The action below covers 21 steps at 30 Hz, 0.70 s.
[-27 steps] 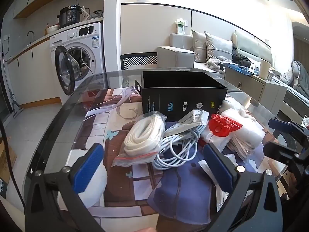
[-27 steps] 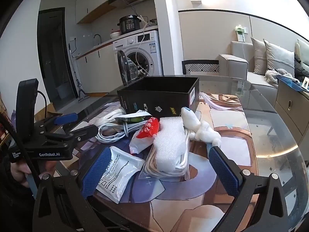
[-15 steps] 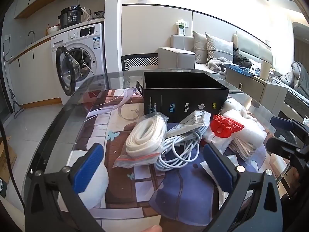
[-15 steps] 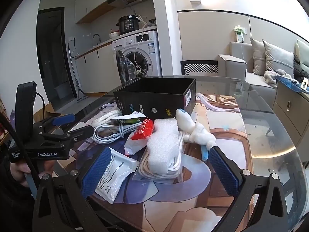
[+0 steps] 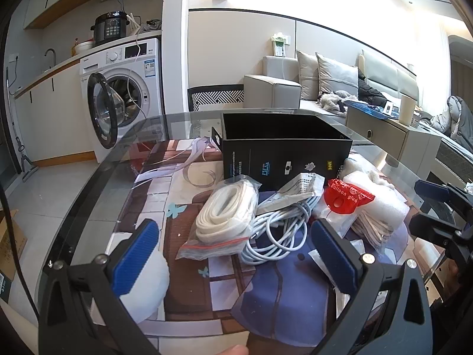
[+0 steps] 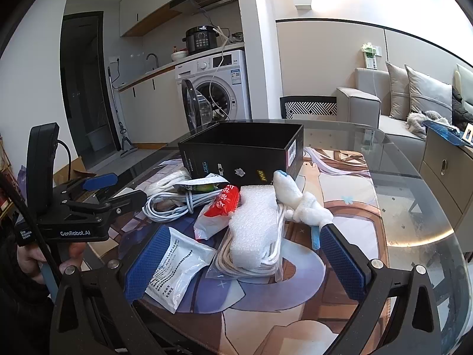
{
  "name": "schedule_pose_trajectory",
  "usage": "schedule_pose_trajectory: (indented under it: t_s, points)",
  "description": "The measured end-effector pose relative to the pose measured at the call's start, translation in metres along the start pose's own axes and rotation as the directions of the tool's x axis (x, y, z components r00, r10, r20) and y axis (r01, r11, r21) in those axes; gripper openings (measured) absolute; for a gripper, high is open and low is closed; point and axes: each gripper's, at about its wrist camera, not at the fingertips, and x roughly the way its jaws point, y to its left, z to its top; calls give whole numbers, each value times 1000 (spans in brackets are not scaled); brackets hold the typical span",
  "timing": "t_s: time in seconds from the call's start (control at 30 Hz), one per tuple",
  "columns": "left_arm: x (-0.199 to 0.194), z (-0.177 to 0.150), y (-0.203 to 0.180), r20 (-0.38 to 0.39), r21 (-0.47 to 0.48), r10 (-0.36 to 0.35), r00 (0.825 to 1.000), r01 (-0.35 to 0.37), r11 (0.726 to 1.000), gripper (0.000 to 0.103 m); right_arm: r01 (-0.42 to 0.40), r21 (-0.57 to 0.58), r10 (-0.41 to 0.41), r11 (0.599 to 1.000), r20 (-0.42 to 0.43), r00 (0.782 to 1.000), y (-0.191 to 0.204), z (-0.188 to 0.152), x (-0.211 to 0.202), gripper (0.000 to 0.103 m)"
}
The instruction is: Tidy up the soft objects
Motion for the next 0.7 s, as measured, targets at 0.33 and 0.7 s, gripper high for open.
schedule_pose_trajectory:
  t_s: [0.33,0.7]
  points:
    - [-1,0,1,2,0,0,1000,0,1000,103,-2,-1,2,1000,3,1000,1,0,-1,103]
    - [-2,1,0,2,1,2,1000,-2,1000,103,0,-1,0,1000,6,1000,1,1,-1,103]
